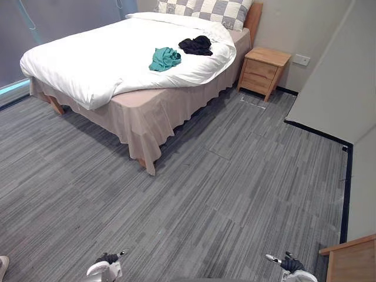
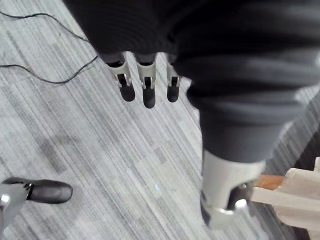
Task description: Tidy the bed and pick cloth on bed and put in laundry
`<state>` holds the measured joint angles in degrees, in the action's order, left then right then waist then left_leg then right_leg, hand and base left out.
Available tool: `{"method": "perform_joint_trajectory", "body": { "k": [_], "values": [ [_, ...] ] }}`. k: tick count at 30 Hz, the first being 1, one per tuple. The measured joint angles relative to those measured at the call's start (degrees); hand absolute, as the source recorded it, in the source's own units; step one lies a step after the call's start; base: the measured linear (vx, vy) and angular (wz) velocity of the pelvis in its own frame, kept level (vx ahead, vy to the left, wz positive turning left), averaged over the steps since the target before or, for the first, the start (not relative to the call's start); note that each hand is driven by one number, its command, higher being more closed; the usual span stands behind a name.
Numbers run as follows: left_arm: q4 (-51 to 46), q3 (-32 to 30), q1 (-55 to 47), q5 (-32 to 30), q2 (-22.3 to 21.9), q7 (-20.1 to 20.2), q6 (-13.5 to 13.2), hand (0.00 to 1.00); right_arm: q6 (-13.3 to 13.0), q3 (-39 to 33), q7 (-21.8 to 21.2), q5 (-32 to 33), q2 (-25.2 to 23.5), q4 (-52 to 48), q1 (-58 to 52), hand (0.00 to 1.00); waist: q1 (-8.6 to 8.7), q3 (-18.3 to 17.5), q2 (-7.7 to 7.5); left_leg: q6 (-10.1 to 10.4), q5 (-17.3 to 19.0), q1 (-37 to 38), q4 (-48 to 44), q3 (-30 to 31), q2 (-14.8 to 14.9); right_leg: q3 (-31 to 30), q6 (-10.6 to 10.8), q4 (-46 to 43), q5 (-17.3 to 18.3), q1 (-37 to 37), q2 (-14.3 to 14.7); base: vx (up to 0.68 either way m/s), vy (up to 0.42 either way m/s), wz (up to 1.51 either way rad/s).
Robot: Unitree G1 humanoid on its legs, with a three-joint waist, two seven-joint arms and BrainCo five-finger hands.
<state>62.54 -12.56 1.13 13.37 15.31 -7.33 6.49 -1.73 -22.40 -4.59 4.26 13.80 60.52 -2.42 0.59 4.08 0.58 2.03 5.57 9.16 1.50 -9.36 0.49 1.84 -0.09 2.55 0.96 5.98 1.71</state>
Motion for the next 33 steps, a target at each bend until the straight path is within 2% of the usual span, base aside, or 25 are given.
{"method": "perform_joint_trajectory", "body": {
  "k": [2, 6, 12, 23, 25, 27, 29, 30, 31, 32, 33],
  "values": [
    [0.0, -0.02, -0.27, -0.93, -0.07, 0.06, 0.0, 0.0, -0.2, 0.01, -0.51, -2.05, 0.0, 0.0, -0.13, 0.0, 0.1, -0.01, -0.03, 0.01, 0.01, -0.01, -0.05, 0.29, 0.02, 0.5, -0.02, -0.08, 0.06, 0.08, -0.01, -0.02, -0.025, 0.06],
    [0.0, -0.53, -1.11, -0.9, -0.12, 0.12, -0.08, 0.0, -0.53, 0.22, -1.11, -2.03, -0.02, 0.0, -0.46, 0.0, 0.14, -0.03, -0.05, 0.04, 0.02, -0.01, -0.16, 0.4, 0.04, 0.76, -0.01, -0.18, 0.09, 0.12, -0.03, -0.03, -0.033, 0.02],
    [0.0, -1.78, -2.34, 0.26, -0.46, 0.43, -2.18, 0.0, -0.53, 0.49, -1.11, -1.93, -0.13, 0.0, -1.23, 0.0, 0.14, -0.1, -0.14, 0.1, 0.06, 0.08, -0.65, 0.67, 0.05, 1.1, 0.0, -0.23, 0.1, 0.52, -0.07, -0.04, -0.028, 0.02],
    [0.0, -1.64, -4.36, 0.36, -2.93, 0.04, -3.92, 0.0, -0.49, 0.8, -0.99, -1.98, -0.59, 0.0, -2.57, 0.0, 0.16, -0.68, -0.55, 0.09, 0.06, 0.12, -0.63, 0.83, 0.06, 1.61, 0.06, 0.03, 0.14, 1.1, -0.11, -0.04, -0.023, 0.01],
    [-0.01, -1.63, -4.62, 0.43, -2.98, -0.08, -4.75, 0.0, -0.48, 0.98, -0.91, -2.03, -0.92, 0.0, -2.68, 0.0, 0.18, -0.67, -0.54, 0.09, 0.06, 0.56, -0.63, 0.87, 0.07, 1.66, 0.06, 0.09, 0.14, 1.14, -0.11, 0.0, 0.0, 0.0],
    [-0.11, -1.52, -5.06, 2.13, -3.15, 0.06, -6.69, 0.0, -0.44, 1.61, -0.62, -3.08, -1.36, 0.02, -2.75, 0.0, 0.17, -0.54, -0.59, 0.08, 0.08, 0.68, -0.55, 0.84, 0.06, 1.7, -0.37, -0.79, 0.81, 0.87, -0.11, 0.0, 0.0, 0.0],
    [-1.44, 0.09, -5.12, 4.95, -3.17, 0.6, -9.66, 0.0, -0.45, 2.54, 0.16, -7.58, -2.39, 0.02, -2.48, 0.0, 0.1, 0.37, -1.14, -0.34, 1.03, 0.02, -1.19, 0.79, -0.18, 3.23, -0.18, -9.01, 6.15, -2.78, -1.03, -0.06, -0.029, 0.13],
    [-2.89, 0.92, -4.86, 5.82, -3.1, 0.87, -10.58, 0.0, -0.43, 3.04, 0.28, -8.54, -2.79, 0.02, -2.34, 0.0, 0.1, 1.22, -1.71, -0.7, 1.95, -0.48, -2.49, 0.41, -0.49, 4.18, 0.99, -14.02, 8.97, -5.3, -2.16, -0.08, -0.022, 0.37],
    [-4.48, 2.36, -4.15, 7.01, -3.11, 1.05, -11.37, 0.0, -0.29, 4.51, 0.36, -8.46, -2.85, 0.01, -2.47, 0.0, 0.33, 2.16, -2.61, -1.8, 3.34, -1.24, -4.49, 0.47, -1.09, 5.28, 3.58, -22.23, 11.54, -8.62, -3.96, -0.03, -0.009, 0.21],
    [-5.07, 3.28, -3.35, 7.21, -3.09, 1.06, -12.21, 0.0, 0.16, 5.71, 0.7, -7.79, -2.87, 0.01, -2.28, 0.0, -0.48, 3.55, -3.0, -2.22, 4.39, -2.15, -6.34, 0.23, -1.49, 6.91, 3.51, -34.32, 11.1, -14.08, -6.11, -0.06, -0.003, 0.19],
    [-5.04, 3.78, -3.04, 7.17, -2.9, 0.97, -12.93, 0.0, 0.2, 5.83, 0.99, -6.72, -3.27, -0.02, -1.18, 0.0, -0.63, 5.39, -3.1, -3.02, 5.64, -2.06, -8.97, 0.51, -1.51, 7.17, 3.54, -46.05, 8.26, -19.14, -8.0, -0.01, 0.0, 0.05]
  ]
}}
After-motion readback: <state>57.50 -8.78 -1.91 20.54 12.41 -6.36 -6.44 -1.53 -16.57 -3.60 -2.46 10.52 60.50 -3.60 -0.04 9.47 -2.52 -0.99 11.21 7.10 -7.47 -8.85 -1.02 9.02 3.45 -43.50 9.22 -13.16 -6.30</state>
